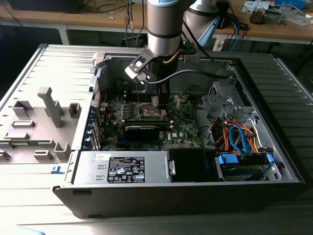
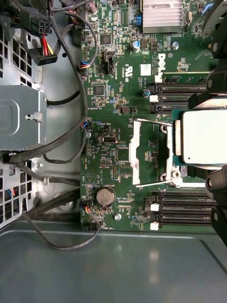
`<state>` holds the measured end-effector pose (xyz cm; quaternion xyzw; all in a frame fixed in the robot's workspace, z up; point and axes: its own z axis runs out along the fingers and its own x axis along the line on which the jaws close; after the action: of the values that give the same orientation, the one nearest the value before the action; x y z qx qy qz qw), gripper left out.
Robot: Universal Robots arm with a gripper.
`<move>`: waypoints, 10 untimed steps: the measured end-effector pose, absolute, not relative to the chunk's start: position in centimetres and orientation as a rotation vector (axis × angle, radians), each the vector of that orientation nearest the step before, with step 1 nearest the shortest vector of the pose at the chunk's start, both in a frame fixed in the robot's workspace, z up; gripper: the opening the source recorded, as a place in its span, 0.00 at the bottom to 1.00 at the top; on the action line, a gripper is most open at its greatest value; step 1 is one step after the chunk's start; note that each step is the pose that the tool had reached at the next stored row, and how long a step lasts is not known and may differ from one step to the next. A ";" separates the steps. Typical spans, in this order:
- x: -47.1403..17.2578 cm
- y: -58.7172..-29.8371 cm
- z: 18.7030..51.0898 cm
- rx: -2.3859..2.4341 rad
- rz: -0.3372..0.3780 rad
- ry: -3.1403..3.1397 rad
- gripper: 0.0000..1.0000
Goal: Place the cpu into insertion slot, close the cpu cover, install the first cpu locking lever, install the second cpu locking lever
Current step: 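Place the cpu into insertion slot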
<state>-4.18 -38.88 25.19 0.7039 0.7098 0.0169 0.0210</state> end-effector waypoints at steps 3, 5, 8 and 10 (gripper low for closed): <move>-4.2 -38.9 25.1 2.182 0.052 2.201 0.55; -4.2 -38.9 25.1 2.182 0.052 2.201 0.55; -4.2 -38.9 25.1 2.182 0.052 2.201 0.55; -4.2 -38.9 25.0 2.182 0.052 2.201 0.55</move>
<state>-4.22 -38.88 24.95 0.7039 0.7098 0.0169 0.0210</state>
